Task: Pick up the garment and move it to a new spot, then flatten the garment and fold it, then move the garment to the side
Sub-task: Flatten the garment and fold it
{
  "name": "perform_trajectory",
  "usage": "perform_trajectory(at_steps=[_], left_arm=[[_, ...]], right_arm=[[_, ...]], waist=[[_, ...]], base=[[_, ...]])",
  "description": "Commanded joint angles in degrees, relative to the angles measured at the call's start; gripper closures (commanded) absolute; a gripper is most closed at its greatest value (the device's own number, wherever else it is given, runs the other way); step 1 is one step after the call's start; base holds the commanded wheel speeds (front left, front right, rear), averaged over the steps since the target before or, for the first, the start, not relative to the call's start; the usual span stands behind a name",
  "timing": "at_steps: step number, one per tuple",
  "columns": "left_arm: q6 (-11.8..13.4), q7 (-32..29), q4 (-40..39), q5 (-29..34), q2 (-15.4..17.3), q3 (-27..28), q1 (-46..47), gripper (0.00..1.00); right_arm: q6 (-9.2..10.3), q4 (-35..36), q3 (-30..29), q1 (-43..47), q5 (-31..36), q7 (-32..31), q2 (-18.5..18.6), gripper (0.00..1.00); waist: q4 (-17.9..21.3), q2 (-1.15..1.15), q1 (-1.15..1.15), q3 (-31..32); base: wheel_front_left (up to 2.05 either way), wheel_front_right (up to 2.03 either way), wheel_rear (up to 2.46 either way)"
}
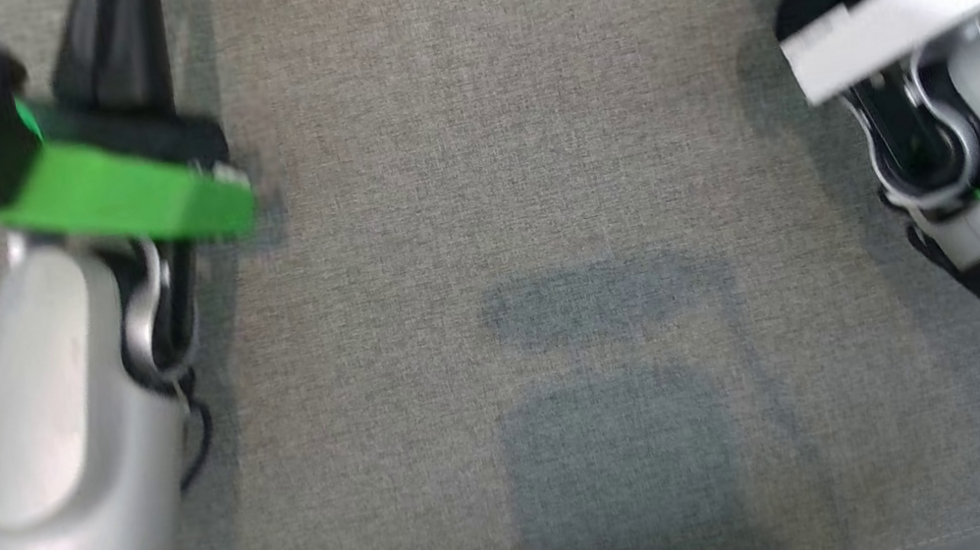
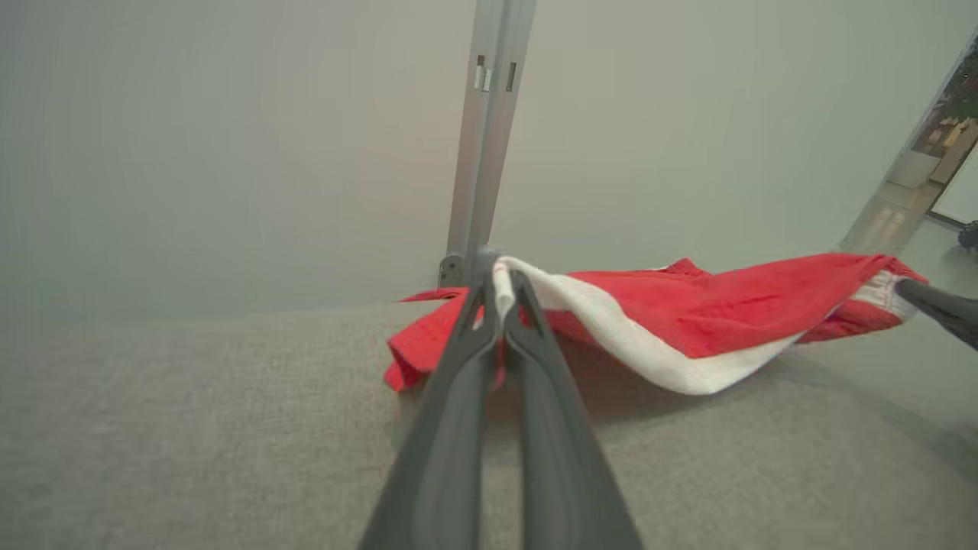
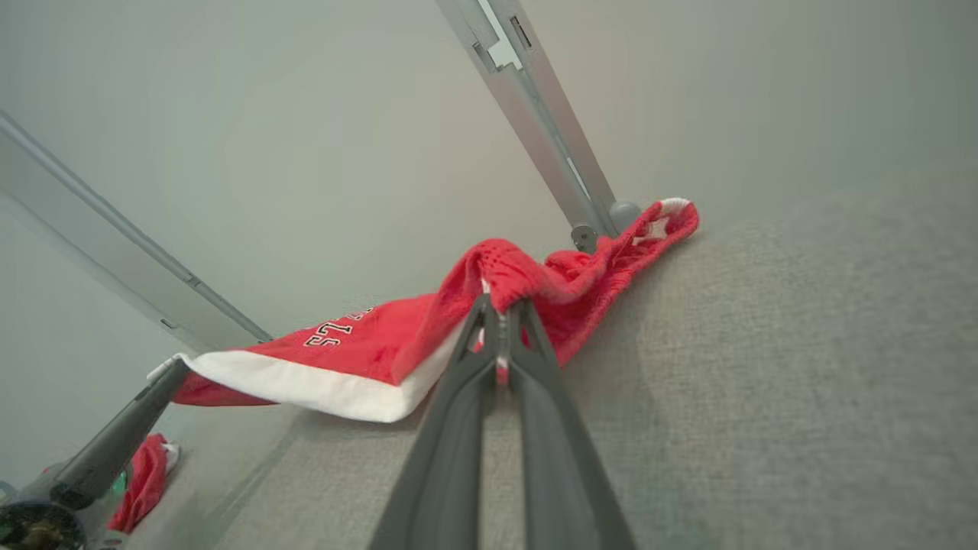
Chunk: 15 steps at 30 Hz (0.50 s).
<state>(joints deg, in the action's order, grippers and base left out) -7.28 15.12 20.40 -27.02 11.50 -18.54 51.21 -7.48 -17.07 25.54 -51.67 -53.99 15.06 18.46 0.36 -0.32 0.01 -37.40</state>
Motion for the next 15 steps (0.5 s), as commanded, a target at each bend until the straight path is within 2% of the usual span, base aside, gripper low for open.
perform_trajectory(at_steps=[1,4,9,12,15], left_arm=[[-0.17,0.01,-1.98,-0.04,0.62,0.80,-4.17,1.00],[-0.20,0.01,-5.89,0.43,1.46,1.30,-15.78,1.00],[-0.07,0.01,-11.32,1.21,0.47,1.68,-31.21,1.00],[1.93,0.02,-13.62,1.10,-0.75,2.44,-42.48,1.00],[4.40,0.02,-15.17,-0.31,-2.24,3.78,-49.86,1.00]], right_arm=[[-0.03,2.23,0.16,3.43,-1.08,0.15,2.21,1.00],[-0.02,6.56,1.43,12.06,-2.52,0.15,5.92,1.00],[-0.03,10.56,4.10,23.44,-2.96,0.15,10.80,1.00],[-0.02,12.46,6.38,31.85,-2.79,0.16,14.23,1.00],[-0.03,14.91,8.06,39.28,-4.18,0.16,16.41,1.00]], waist=[[-0.90,0.32,-0.01,3.28],[-1.01,0.32,-0.01,6.21],[-1.47,0.32,-0.01,12.55],[-2.07,0.32,-0.01,18.52],[-3.12,0.32,-0.01,22.44]], base=[[0.00,0.00,0.00],[0.00,0.00,0.00],[0.00,0.00,0.00],[0.00,0.00,0.00],[0.00,0.00,0.00]])
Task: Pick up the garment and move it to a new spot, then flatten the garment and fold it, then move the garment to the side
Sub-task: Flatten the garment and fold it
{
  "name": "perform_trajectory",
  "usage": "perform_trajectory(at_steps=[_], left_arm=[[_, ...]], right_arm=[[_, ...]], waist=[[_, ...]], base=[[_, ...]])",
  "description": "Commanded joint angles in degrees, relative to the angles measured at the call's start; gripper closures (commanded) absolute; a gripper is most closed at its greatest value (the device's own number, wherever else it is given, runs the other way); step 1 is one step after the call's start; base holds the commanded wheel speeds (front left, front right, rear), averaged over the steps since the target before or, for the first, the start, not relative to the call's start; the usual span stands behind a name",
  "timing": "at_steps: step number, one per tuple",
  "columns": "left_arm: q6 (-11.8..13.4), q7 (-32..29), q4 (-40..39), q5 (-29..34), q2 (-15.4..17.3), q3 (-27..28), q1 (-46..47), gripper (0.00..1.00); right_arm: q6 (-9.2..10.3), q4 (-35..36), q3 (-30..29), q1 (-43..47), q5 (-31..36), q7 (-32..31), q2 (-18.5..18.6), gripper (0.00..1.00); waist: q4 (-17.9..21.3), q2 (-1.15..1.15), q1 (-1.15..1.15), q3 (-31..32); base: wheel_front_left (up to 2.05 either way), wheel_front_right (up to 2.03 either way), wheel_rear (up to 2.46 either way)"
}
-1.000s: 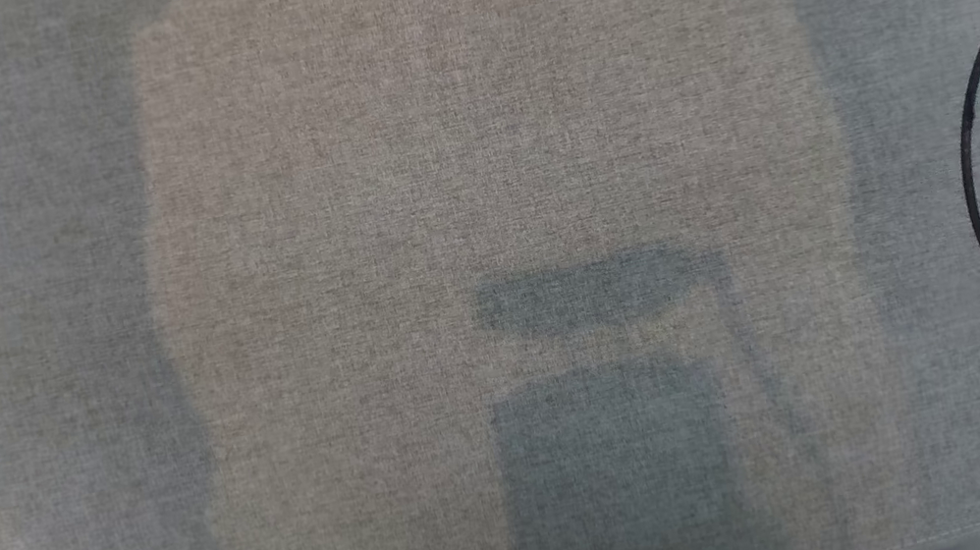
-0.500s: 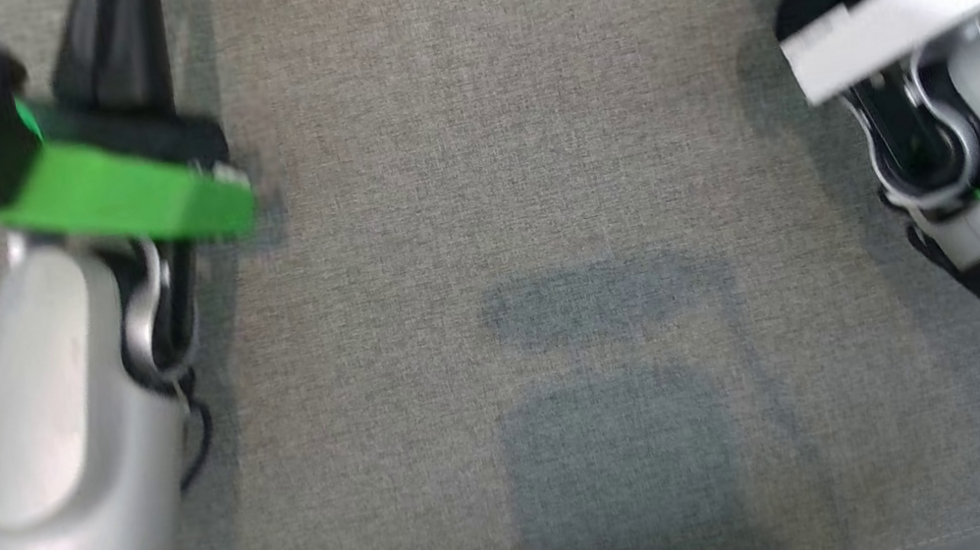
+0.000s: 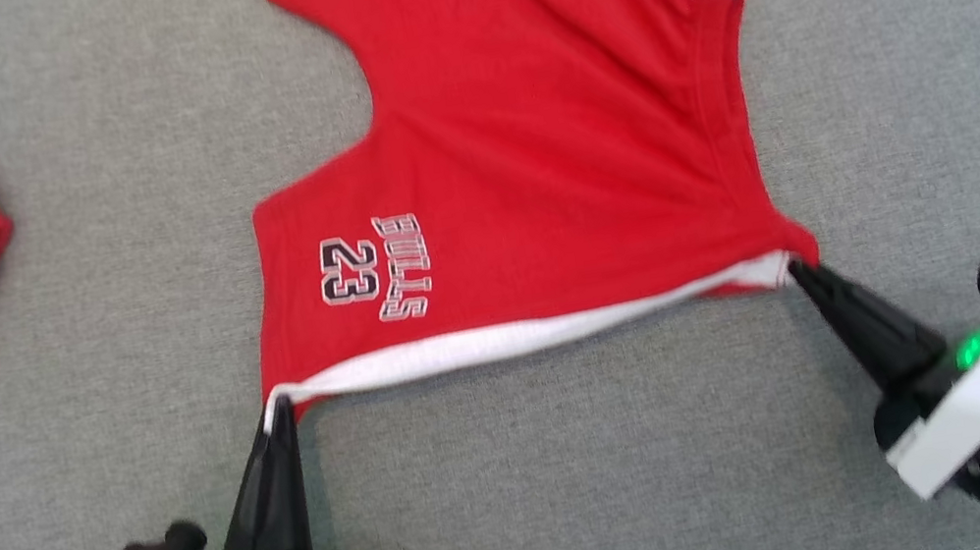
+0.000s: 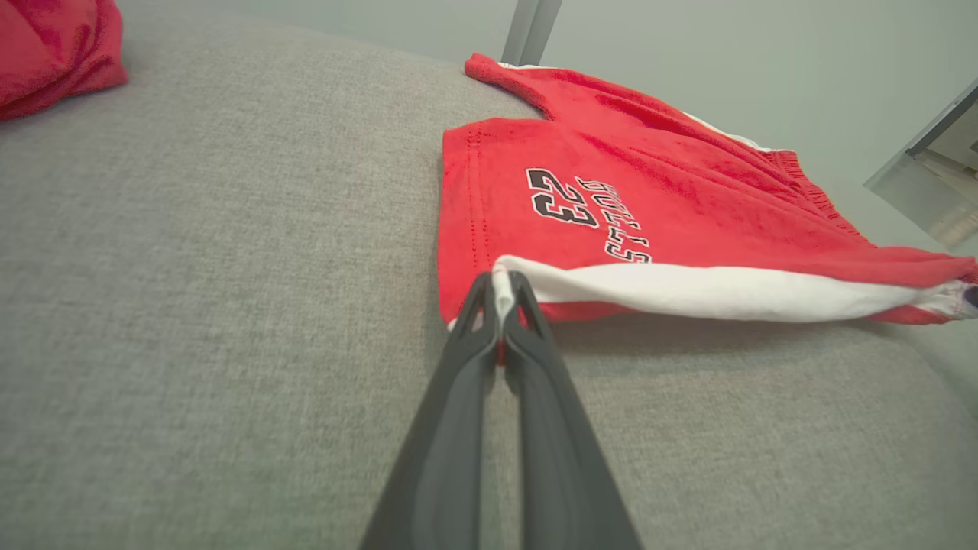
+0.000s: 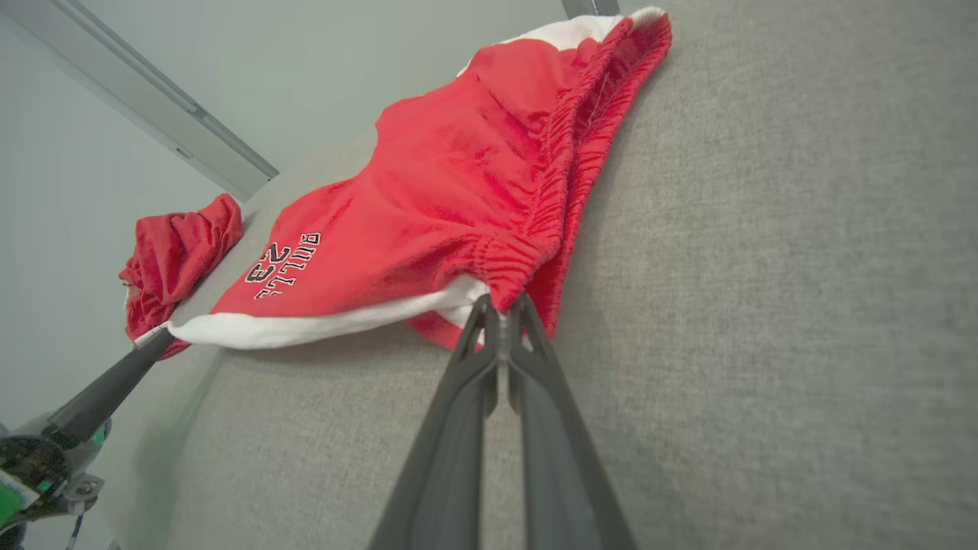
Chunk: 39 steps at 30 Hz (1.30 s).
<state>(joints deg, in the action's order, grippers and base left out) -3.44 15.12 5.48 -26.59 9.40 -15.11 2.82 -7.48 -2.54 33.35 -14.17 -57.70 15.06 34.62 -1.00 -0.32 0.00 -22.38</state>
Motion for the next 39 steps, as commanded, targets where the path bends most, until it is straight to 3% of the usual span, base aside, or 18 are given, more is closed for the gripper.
perform_trajectory(at_steps=[1,4,9,12,19,23,29,39], left_arm=[[1.62,-0.34,-0.56,-1.59,-0.79,0.79,-4.27,1.00],[3.49,-3.69,-2.99,-4.03,-1.46,0.69,-10.15,1.00],[5.51,-9.06,-11.55,-4.37,0.76,1.17,-12.94,1.00],[5.37,-11.57,-15.21,-4.94,2.18,1.83,-10.46,1.00],[3.43,-26.40,-19.68,-3.79,10.82,2.74,7.20,1.00],[0.89,-35.39,-16.11,-2.56,14.46,1.40,22.68,1.00],[-1.61,-44.20,-6.02,-0.87,15.13,-2.19,43.12,1.00],[-3.55,-44.63,11.81,1.74,17.01,-6.14,60.77,1.00]], right_arm=[[-0.02,1.37,0.78,4.26,-1.07,0.15,0.96,1.00],[-0.02,4.34,2.02,10.22,-2.05,0.16,3.10,1.00],[-0.03,9.40,-0.42,15.11,-3.50,0.16,1.81,1.00],[-0.03,10.50,-0.93,13.90,-2.87,0.16,0.91,1.00],[-0.03,7.17,1.62,-0.40,-7.32,0.10,-5.32,1.00],[-0.03,1.46,3.16,-9.91,-8.51,0.10,-8.93,1.00],[-0.03,-6.49,3.40,-18.81,-8.64,0.14,-15.39,1.00],[-0.03,-8.83,0.83,-22.73,-7.71,0.15,-23.90,1.00]], waist=[[-2.02,0.32,0.00,8.31],[-2.18,0.32,0.00,9.61],[-0.44,0.32,0.00,7.91],[1.12,0.32,0.00,6.40],[7.46,0.32,0.00,-1.49],[10.07,0.32,0.00,-5.68],[13.30,0.32,0.00,-10.23],[18.62,0.32,0.00,-13.44]], base=[[0.00,0.00,0.00],[0.00,0.00,0.00],[0.00,0.00,0.00],[0.00,0.00,0.00],[0.00,0.00,0.00],[0.00,0.00,0.00],[0.00,0.00,0.00],[0.00,0.00,0.00]])
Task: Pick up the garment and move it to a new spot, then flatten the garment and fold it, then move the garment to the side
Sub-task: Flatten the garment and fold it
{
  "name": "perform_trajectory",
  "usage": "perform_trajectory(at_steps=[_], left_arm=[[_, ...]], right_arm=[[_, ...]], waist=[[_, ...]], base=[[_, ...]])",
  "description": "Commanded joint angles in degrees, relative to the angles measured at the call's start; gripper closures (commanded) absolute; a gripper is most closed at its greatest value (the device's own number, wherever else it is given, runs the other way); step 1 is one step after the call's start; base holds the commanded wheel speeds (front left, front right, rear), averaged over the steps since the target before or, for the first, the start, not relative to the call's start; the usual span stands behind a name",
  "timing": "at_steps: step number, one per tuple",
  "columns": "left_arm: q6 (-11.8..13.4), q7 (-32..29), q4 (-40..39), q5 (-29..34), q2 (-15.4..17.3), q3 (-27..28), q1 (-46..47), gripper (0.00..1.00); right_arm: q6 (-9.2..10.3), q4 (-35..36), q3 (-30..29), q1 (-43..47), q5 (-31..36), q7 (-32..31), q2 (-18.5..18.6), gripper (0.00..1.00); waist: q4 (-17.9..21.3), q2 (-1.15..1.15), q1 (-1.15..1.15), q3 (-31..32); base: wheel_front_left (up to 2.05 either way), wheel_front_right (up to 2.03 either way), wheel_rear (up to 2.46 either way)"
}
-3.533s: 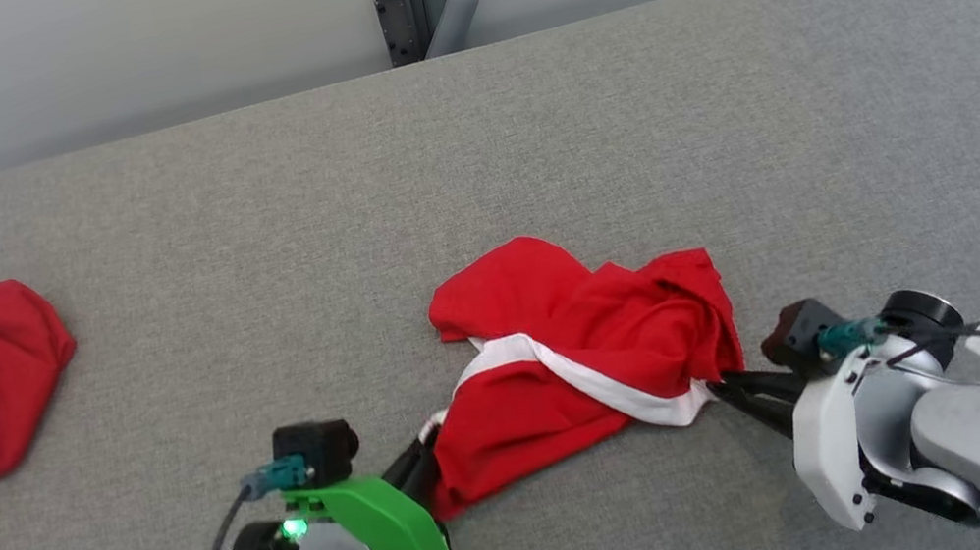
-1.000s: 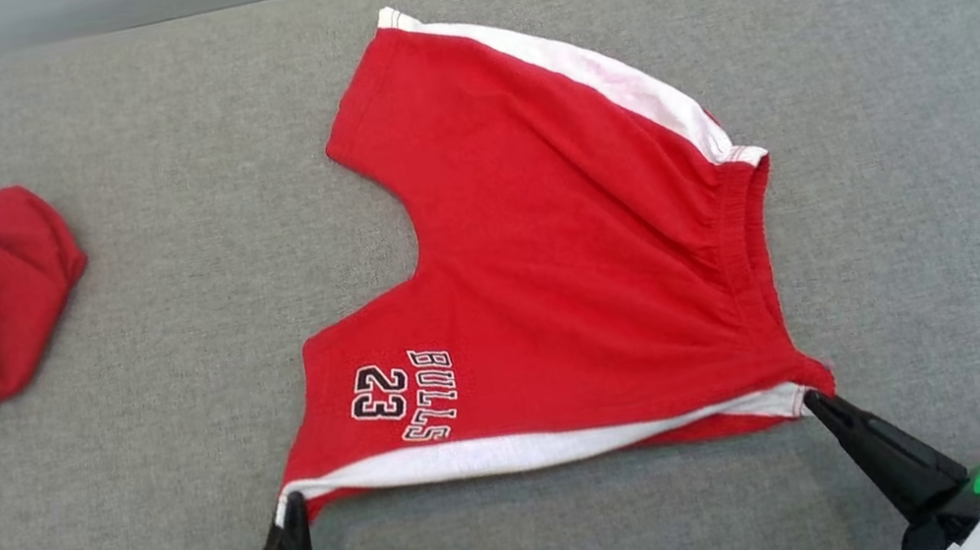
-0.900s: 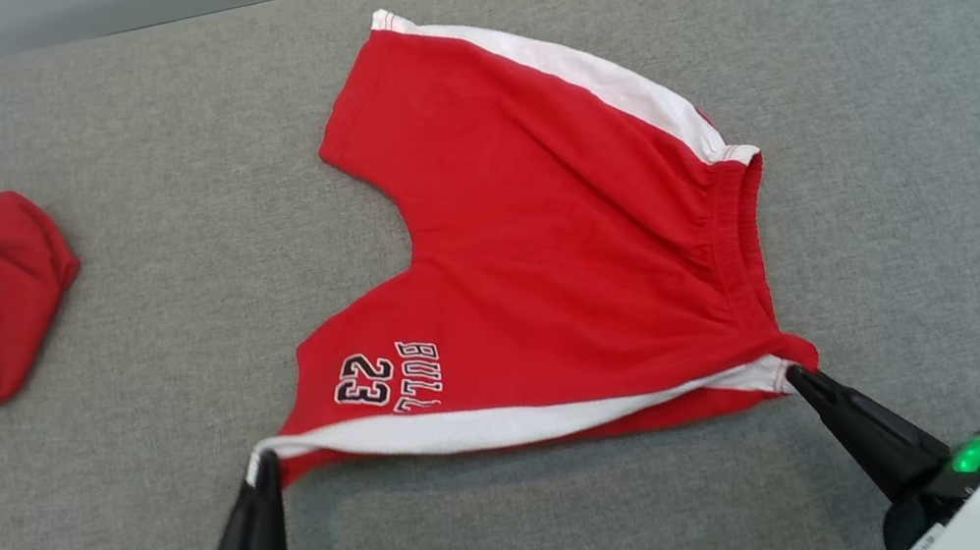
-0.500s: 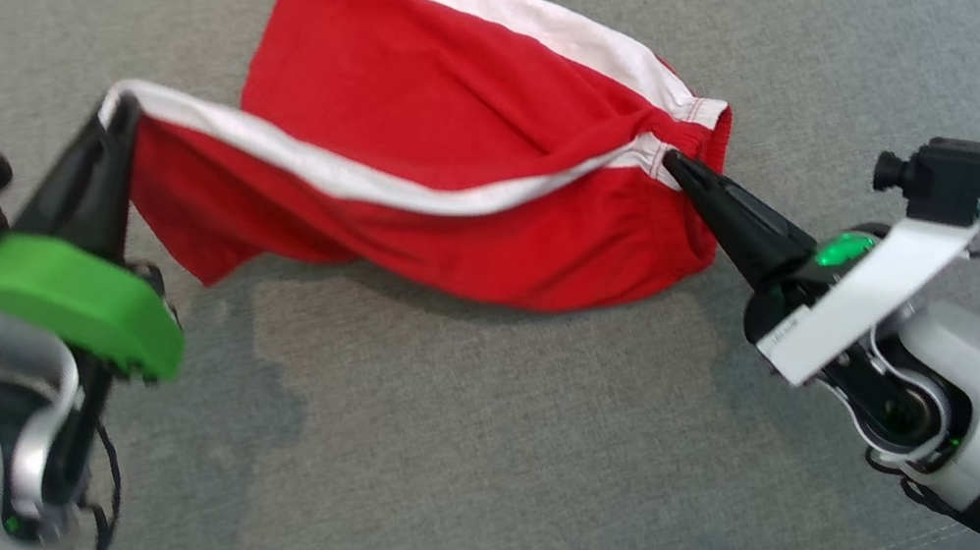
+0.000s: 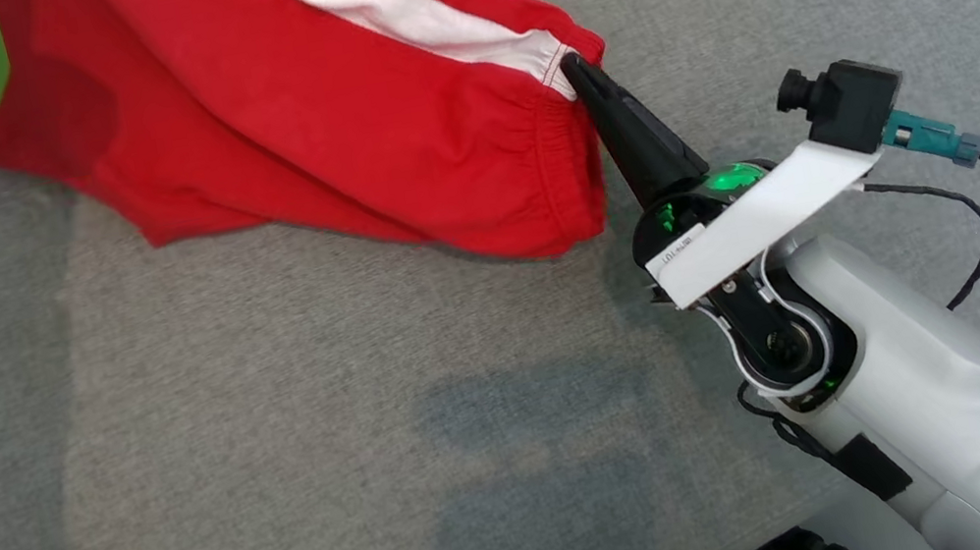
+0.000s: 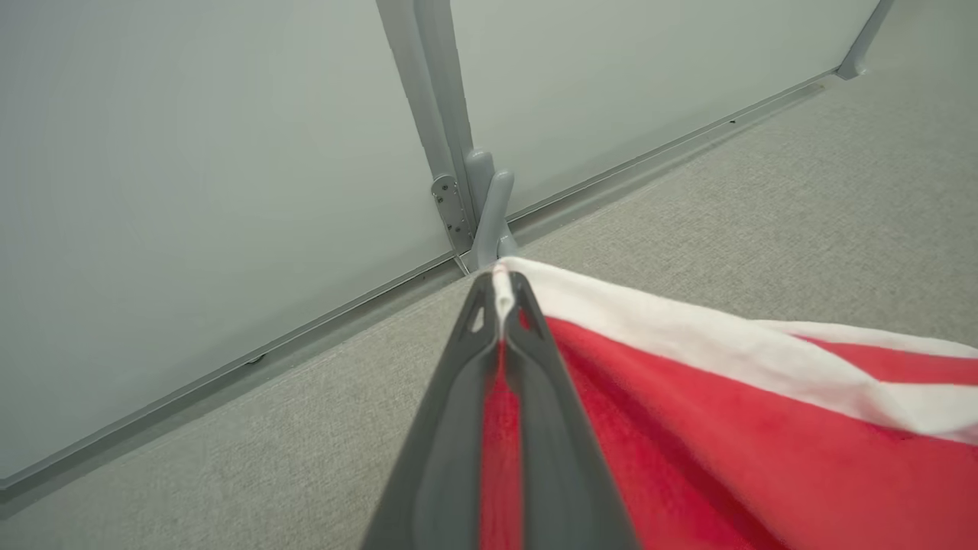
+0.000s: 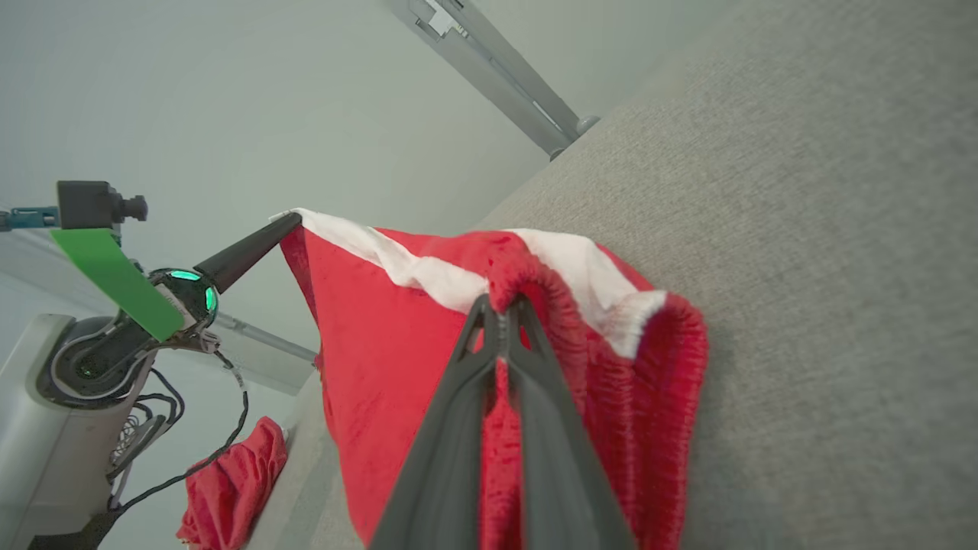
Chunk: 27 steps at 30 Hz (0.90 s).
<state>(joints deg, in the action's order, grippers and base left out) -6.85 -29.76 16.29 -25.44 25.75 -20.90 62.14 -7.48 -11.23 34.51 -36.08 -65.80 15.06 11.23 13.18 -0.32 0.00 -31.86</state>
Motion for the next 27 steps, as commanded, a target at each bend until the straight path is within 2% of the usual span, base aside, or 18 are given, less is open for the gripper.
perform_trajectory(at_steps=[1,4,11,12,13,14,15,16,18,19,20,21,27], left_arm=[[-0.21,0.23,2.36,0.69,0.95,-0.95,2.32,1.00],[-0.51,0.78,5.82,1.07,1.99,-2.60,5.44,1.00],[-0.62,2.88,13.22,-0.24,1.13,-5.03,7.93,1.00],[-0.64,3.34,13.85,-0.37,1.17,-5.39,7.95,0.98],[-0.65,3.89,14.60,-0.71,1.09,-5.54,7.76,0.93],[-0.65,4.19,15.37,-1.09,0.97,-5.80,7.26,0.90],[-0.66,4.55,15.94,-1.34,0.90,-6.12,6.61,0.84],[-0.67,4.91,16.42,-1.65,0.78,-6.31,6.18,0.73],[-0.68,5.38,16.88,-1.94,0.66,-6.49,5.67,0.70],[-0.65,5.79,17.31,-2.08,0.59,-6.77,5.04,0.54],[-0.66,6.14,17.71,-2.28,0.49,-7.05,4.46,0.23],[-0.66,6.50,18.10,-2.92,0.22,-7.06,3.85,0.00],[-0.44,13.47,16.87,-3.53,0.28,-6.92,-1.73,0.00]], right_arm=[[-0.03,-0.26,-0.73,-1.02,0.34,0.14,-1.19,1.00],[-0.03,-0.98,-1.36,-1.96,-0.24,0.15,-2.64,1.00],[-0.03,-1.71,-0.77,-3.38,1.46,0.15,-4.59,1.00],[-0.02,-1.47,-0.87,-3.33,2.04,0.15,-4.57,0.64],[-0.02,-1.18,-1.09,-3.26,3.06,0.15,-4.45,0.22],[-0.02,-0.92,-1.32,-2.91,4.08,0.15,-4.38,0.00],[-0.02,-0.44,-1.99,-2.29,4.77,0.16,-4.55,0.00],[-0.03,0.16,-2.71,-1.59,5.04,0.16,-4.78,0.00],[-0.03,0.90,-3.43,-1.14,5.93,0.15,-4.70,0.00],[-0.03,1.76,-4.15,-0.80,7.60,0.16,-4.04,0.00],[-0.03,2.56,-5.03,-0.07,9.64,0.16,-3.49,0.00],[-0.03,3.31,-5.75,0.93,12.25,0.15,-2.98,0.00],[-0.03,9.16,-13.26,8.41,27.16,0.16,-1.86,0.00]], waist=[[4.85,0.32,0.00,-4.19],[6.08,0.32,0.00,-5.25],[7.19,0.32,0.00,-6.39],[7.26,0.32,0.00,-6.31],[7.29,0.32,0.00,-6.15],[7.29,0.32,0.00,-5.88],[7.25,0.32,0.00,-5.51],[7.15,0.32,0.00,-5.13],[7.02,0.32,0.00,-4.72],[6.93,0.32,0.00,-4.24],[6.84,0.32,0.00,-3.71],[6.77,0.32,0.00,-3.12],[6.71,0.32,0.00,0.45]], base=[[0.00,0.00,0.00],[0.00,0.00,0.00],[0.00,0.00,0.00],[0.00,0.00,0.00],[0.00,0.00,0.00],[0.00,0.00,0.00],[0.00,0.00,0.00],[0.00,0.00,0.00],[0.00,0.00,0.00],[0.00,0.00,0.00],[0.00,0.00,0.00],[0.00,0.00,0.00],[0.00,0.00,0.00]])
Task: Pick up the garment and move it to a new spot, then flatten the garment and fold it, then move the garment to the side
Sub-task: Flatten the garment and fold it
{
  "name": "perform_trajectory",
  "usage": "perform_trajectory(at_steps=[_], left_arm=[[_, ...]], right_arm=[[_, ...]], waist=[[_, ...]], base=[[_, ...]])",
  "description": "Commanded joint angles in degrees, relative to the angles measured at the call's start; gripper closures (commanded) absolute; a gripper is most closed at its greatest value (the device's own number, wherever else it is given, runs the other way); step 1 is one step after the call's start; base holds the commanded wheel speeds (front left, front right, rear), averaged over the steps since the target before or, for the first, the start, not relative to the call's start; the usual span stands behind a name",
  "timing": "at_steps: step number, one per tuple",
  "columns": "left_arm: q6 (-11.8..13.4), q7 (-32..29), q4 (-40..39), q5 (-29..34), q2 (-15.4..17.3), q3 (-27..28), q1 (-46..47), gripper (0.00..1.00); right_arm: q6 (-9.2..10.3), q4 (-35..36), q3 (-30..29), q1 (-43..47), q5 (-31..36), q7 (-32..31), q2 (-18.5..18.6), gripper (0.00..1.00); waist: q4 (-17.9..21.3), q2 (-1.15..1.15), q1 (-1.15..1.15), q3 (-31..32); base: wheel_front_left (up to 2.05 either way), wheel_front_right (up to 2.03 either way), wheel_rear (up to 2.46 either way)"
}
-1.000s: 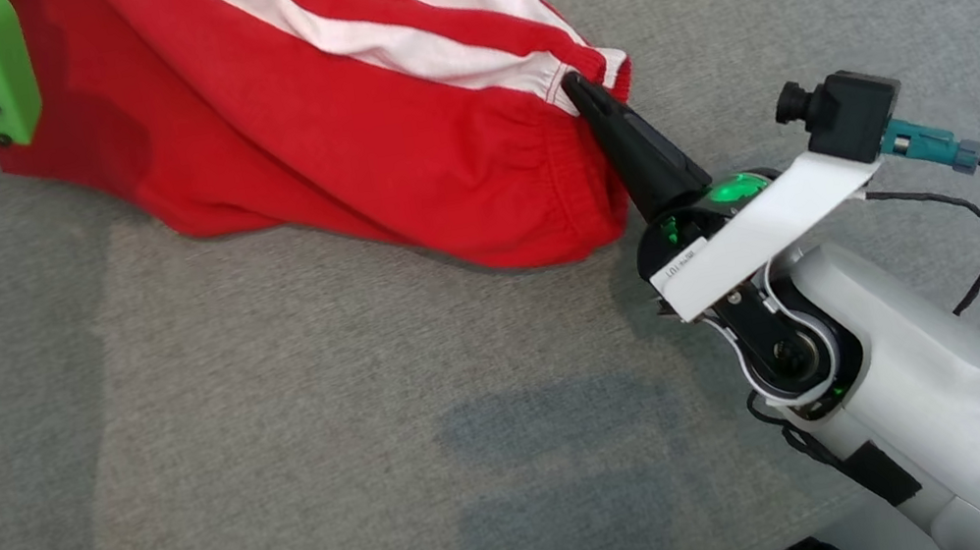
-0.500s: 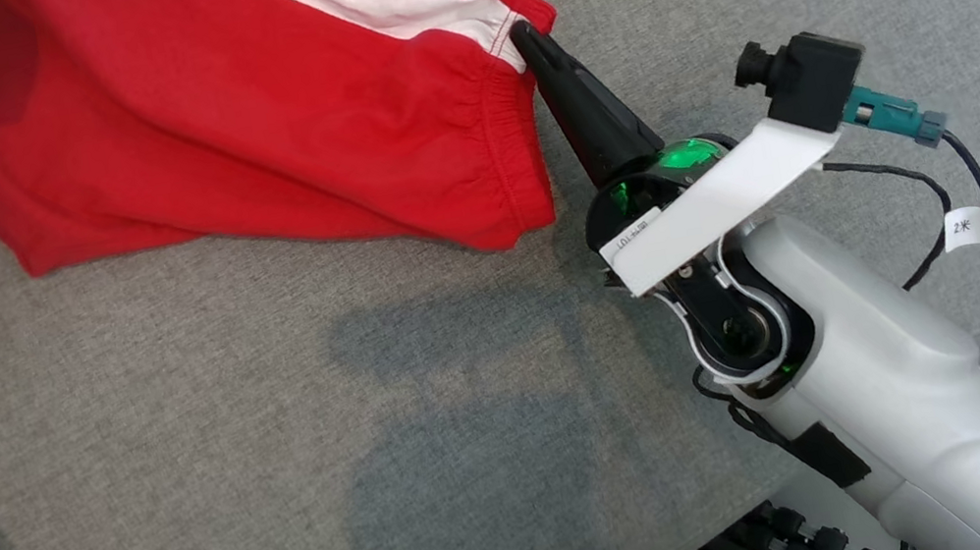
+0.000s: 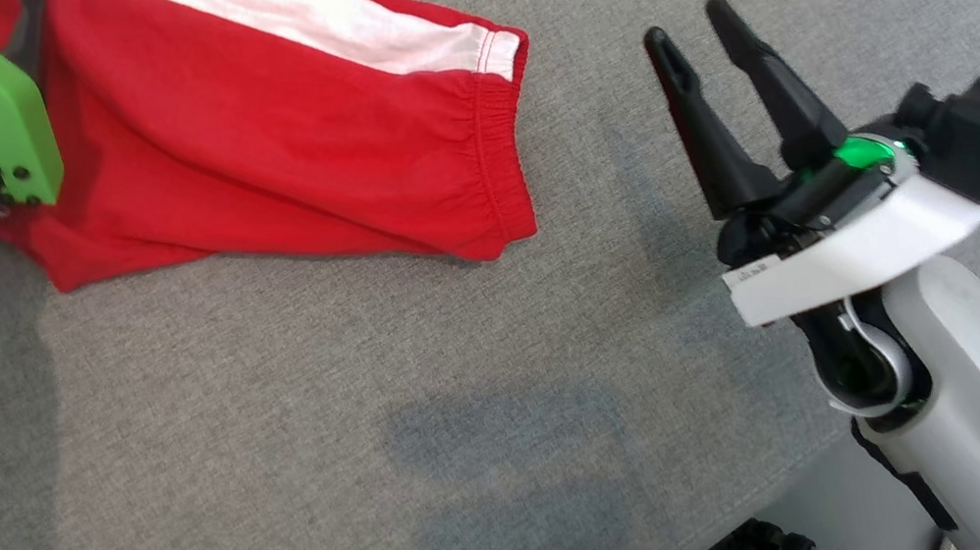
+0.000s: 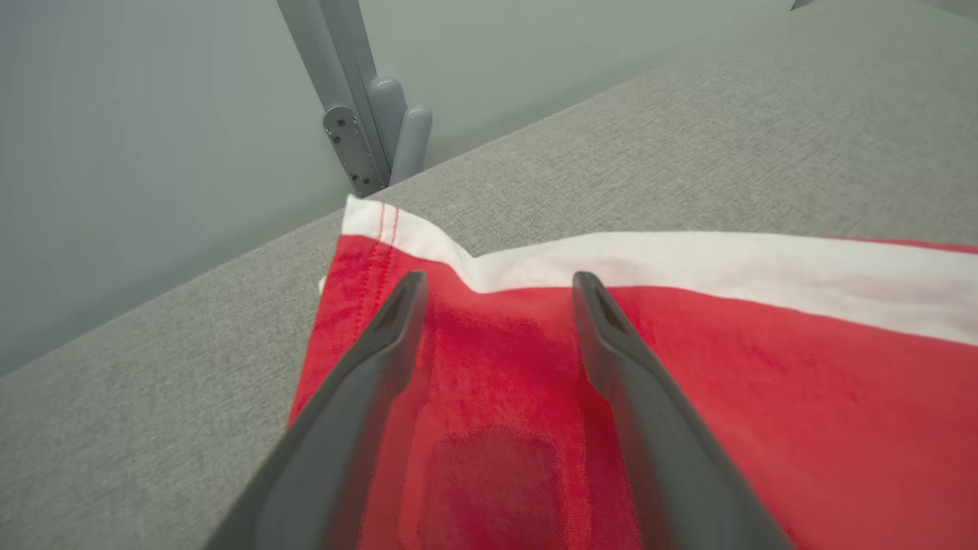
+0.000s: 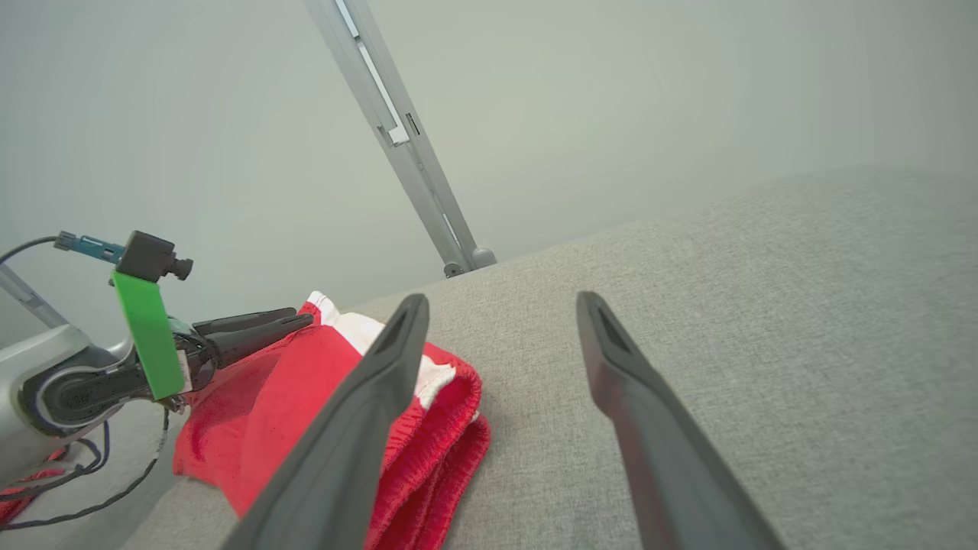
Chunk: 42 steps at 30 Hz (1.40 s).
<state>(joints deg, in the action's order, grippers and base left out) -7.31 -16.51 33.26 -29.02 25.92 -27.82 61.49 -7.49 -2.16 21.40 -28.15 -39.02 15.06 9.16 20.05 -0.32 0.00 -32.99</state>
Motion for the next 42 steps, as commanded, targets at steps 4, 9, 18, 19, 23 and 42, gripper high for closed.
perform_trajectory(at_steps=[4,9,18,19,23,42], left_arm=[[1.41,5.15,-1.11,-0.07,0.82,0.65,-5.98,0.00],[4.11,7.63,1.52,-1.21,0.95,2.03,-9.53,0.00],[5.75,7.28,6.72,-2.02,-0.62,2.34,-8.56,0.00],[5.79,6.88,7.32,-1.87,-0.78,2.26,-8.11,0.00],[5.78,3.87,10.05,-2.34,-1.67,1.36,-7.14,0.00],[7.39,6.76,5.73,-7.21,-7.93,0.39,-20.69,1.00]], right_arm=[[-0.02,3.40,-6.74,6.51,8.45,0.16,-0.72,0.00],[-0.01,4.11,-14.40,11.99,18.66,0.16,-2.27,0.00],[0.00,2.30,-24.03,17.43,31.41,0.16,-5.23,0.00],[0.00,1.62,-24.10,17.74,31.78,0.16,-5.47,0.00],[0.00,-0.75,-23.79,18.68,32.35,0.16,-5.85,0.00],[0.00,-8.27,-22.88,26.95,32.55,0.16,-5.38,0.00]], waist=[[-0.56,0.32,0.00,3.30],[-1.03,0.32,0.00,3.97],[-1.96,0.32,0.00,3.73],[-1.98,0.32,0.00,3.83],[-1.86,0.32,0.00,4.55],[-8.03,0.32,0.00,16.66]], base=[[0.00,0.00,0.00],[0.00,0.00,0.00],[0.00,0.00,0.00],[0.00,0.00,0.00],[0.00,0.00,0.00],[0.00,0.00,0.00]])
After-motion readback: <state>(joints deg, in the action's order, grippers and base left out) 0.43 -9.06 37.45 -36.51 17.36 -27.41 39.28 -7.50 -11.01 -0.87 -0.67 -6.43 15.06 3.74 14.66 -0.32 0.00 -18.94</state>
